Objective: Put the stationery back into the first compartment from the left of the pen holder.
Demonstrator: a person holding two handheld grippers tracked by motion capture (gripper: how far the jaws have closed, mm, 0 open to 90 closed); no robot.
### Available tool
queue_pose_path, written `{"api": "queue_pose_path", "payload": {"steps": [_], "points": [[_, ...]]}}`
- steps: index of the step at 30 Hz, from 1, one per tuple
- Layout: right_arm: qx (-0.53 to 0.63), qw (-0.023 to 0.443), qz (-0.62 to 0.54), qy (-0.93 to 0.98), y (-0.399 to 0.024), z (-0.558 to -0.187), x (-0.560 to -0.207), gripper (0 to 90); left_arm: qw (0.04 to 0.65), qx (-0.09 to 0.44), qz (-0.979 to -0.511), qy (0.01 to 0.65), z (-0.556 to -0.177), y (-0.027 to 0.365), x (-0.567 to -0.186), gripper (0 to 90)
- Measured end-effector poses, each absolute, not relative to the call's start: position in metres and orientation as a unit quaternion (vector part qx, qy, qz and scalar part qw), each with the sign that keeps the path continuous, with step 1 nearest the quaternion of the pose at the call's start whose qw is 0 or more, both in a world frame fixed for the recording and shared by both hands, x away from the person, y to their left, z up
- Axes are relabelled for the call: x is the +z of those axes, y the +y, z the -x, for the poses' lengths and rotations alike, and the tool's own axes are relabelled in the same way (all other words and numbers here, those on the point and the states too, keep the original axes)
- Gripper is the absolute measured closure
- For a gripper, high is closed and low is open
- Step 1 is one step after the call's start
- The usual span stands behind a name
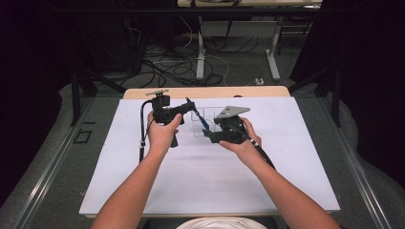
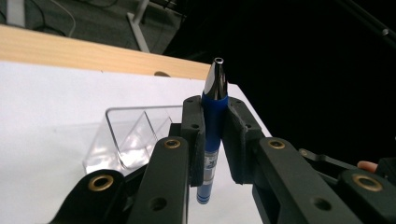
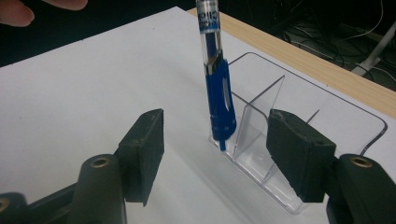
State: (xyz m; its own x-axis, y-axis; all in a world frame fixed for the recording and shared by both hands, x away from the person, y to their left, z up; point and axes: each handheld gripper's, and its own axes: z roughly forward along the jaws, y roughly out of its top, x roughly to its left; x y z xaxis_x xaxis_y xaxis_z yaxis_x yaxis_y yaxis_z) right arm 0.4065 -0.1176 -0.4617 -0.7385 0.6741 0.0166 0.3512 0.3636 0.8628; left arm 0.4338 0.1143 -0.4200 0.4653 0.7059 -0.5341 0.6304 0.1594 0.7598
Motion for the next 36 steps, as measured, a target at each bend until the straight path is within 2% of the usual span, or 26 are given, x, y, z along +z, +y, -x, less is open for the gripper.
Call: {"api": "queue_pose_path", "payload": {"steps": [10,16,19,27,36], "points": [[0.461,0.176,-0.333,0.804,-0.126,-0.411,-0.459,32.7,0.543,0.111,-0.673,0.49,-0.439,0.108,-0.404,79.8],[0.448,0.163,-0.351,0.806,-0.13,-0.416,-0.46,21.8,0.533,0.146,-0.685,0.475,-0.442,0.102,-0.398,79.8],[0.439,0.16,-0.356,0.809,-0.131,-0.417,-0.461,16.6,0.528,0.156,-0.69,0.47,-0.444,0.101,-0.396,79.8],[0.43,0.169,-0.354,0.813,-0.132,-0.419,-0.462,13.4,0.511,0.187,-0.701,0.462,-0.449,0.097,-0.393,79.8],[0.43,0.172,-0.36,0.81,-0.134,-0.421,-0.462,6.6,0.493,0.193,-0.71,0.464,-0.457,0.095,-0.4,79.8]]}}
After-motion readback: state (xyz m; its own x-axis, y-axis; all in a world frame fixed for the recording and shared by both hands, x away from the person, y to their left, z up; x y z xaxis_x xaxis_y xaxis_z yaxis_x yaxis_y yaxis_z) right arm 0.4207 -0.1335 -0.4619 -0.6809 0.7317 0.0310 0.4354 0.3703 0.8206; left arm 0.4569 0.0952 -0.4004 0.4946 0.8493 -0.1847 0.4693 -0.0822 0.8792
